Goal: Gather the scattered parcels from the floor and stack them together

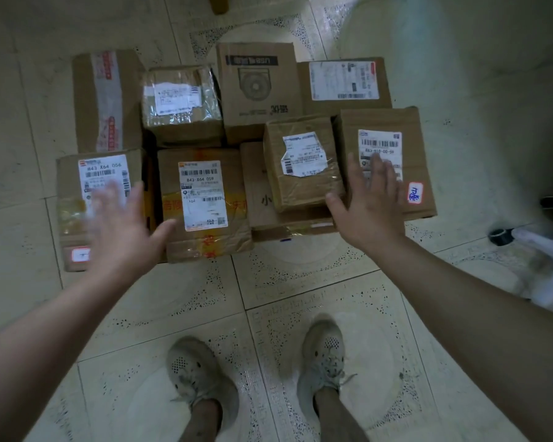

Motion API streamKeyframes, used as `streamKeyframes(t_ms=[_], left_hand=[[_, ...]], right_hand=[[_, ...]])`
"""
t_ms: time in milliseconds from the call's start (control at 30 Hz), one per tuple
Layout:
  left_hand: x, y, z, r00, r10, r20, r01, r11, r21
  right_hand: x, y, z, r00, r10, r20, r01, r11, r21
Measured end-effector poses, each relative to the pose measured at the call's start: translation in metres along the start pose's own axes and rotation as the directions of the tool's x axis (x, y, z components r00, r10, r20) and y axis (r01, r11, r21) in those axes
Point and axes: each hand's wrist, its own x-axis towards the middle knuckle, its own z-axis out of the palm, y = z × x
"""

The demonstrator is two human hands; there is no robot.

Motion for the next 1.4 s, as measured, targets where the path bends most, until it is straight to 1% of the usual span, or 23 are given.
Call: streamKeyframes(t_ms=[33, 67, 100, 133, 167, 233, 267, 300, 400, 467, 567, 700, 800, 900, 967, 1000, 1067, 1100, 1133, 1167, 1267, 1333, 1400], left_hand=[[-0.001, 0.026, 0.0, 0.995, 0.102, -0.021, -0.104, 0.991, -0.089], [-0.003, 0.055, 0.001, 0.985, 0.173, -0.014, -0.172, 0.964, -0.204], [-0.005, 0.085, 0.003, 0.977, 0.213, 0.024, -0.193, 0.923, -0.332], [-0.007, 0.113, 0.005, 0.969, 0.23, 0.087, -0.166, 0.874, -0.456], [-0.008, 0.139, 0.007, 0.961, 0.224, 0.162, -0.095, 0.818, -0.568], [-0.006, 0.176, 0.01, 0.936, 0.152, 0.317, 0.128, 0.692, -0.71], [-0.003, 0.187, 0.014, 0.92, 0.109, 0.375, 0.22, 0.647, -0.73], [0.0, 0.193, 0.018, 0.908, 0.079, 0.411, 0.275, 0.628, -0.728], [0.008, 0.197, 0.031, 0.88, 0.03, 0.475, 0.361, 0.608, -0.707], [0.01, 0.196, 0.038, 0.869, 0.013, 0.494, 0.4, 0.568, -0.719], [0.011, 0.197, 0.043, 0.868, -0.012, 0.496, 0.428, 0.522, -0.738], [0.002, 0.19, 0.044, 0.869, -0.005, 0.494, 0.418, 0.541, -0.73], [-0.007, 0.181, 0.05, 0.86, 0.026, 0.51, 0.393, 0.603, -0.694], [-0.008, 0.178, 0.05, 0.86, 0.051, 0.507, 0.352, 0.662, -0.662], [-0.005, 0.177, 0.047, 0.865, 0.066, 0.498, 0.326, 0.68, -0.657], [-0.004, 0.177, 0.045, 0.865, 0.071, 0.497, 0.322, 0.682, -0.657], [-0.002, 0.177, 0.043, 0.857, 0.066, 0.511, 0.339, 0.676, -0.655], [-0.002, 0.178, 0.043, 0.853, 0.06, 0.518, 0.352, 0.668, -0.656], [-0.002, 0.179, 0.042, 0.85, 0.061, 0.523, 0.357, 0.662, -0.658], [-0.001, 0.18, 0.043, 0.851, 0.063, 0.521, 0.355, 0.661, -0.661], [0.0, 0.179, 0.044, 0.838, 0.074, 0.541, 0.349, 0.689, -0.635], [-0.002, 0.176, 0.043, 0.811, 0.093, 0.578, 0.342, 0.726, -0.597], [-0.006, 0.177, 0.037, 0.804, 0.087, 0.588, 0.319, 0.772, -0.55]], right_hand=[[0.001, -0.001, -0.001, 0.998, -0.057, 0.013, 0.057, 0.998, -0.029], [0.001, -0.002, -0.001, 0.994, -0.098, 0.038, 0.1, 0.993, -0.063], [0.002, -0.003, 0.0, 0.99, -0.124, 0.06, 0.13, 0.987, -0.094], [0.003, -0.002, 0.0, 0.987, -0.141, 0.072, 0.149, 0.982, -0.116], [0.004, -0.002, 0.0, 0.986, -0.152, 0.074, 0.16, 0.979, -0.128], [0.005, 0.001, -0.001, 0.982, -0.174, 0.067, 0.182, 0.972, -0.149], [0.006, 0.003, -0.001, 0.979, -0.195, 0.062, 0.203, 0.964, -0.173], [0.007, 0.006, -0.001, 0.972, -0.228, 0.053, 0.234, 0.951, -0.203], [0.009, 0.013, -0.001, 0.943, -0.332, 0.016, 0.326, 0.916, -0.234], [0.011, 0.014, 0.0, 0.933, -0.359, -0.005, 0.352, 0.917, -0.187], [0.01, 0.013, 0.002, 0.931, -0.364, -0.031, 0.361, 0.93, -0.077], [-0.002, 0.016, 0.005, 0.923, -0.382, -0.044, 0.382, 0.924, -0.013], [-0.013, 0.021, 0.008, 0.914, -0.406, -0.018, 0.406, 0.914, -0.001], [-0.016, 0.022, 0.011, 0.918, -0.396, 0.013, 0.396, 0.918, -0.003], [-0.014, 0.02, 0.01, 0.925, -0.381, 0.011, 0.381, 0.925, 0.002], [-0.012, 0.019, 0.01, 0.94, -0.34, -0.002, 0.34, 0.94, 0.006], [-0.006, 0.021, 0.007, 0.989, -0.15, -0.015, 0.151, 0.986, 0.074], [-0.005, 0.022, 0.006, 0.999, -0.049, 0.004, 0.049, 0.994, 0.099], [-0.003, 0.022, 0.006, 0.999, -0.004, 0.034, 0.001, 0.995, 0.097], [-0.003, 0.022, 0.007, 0.998, -0.006, 0.059, 0.002, 0.997, 0.078], [-0.005, 0.023, 0.01, 0.994, -0.086, 0.064, 0.083, 0.995, 0.06], [-0.004, 0.026, 0.009, 0.992, -0.091, 0.086, 0.087, 0.995, 0.046], [-0.006, 0.027, 0.003, 0.987, -0.08, 0.139, 0.077, 0.997, 0.026]])
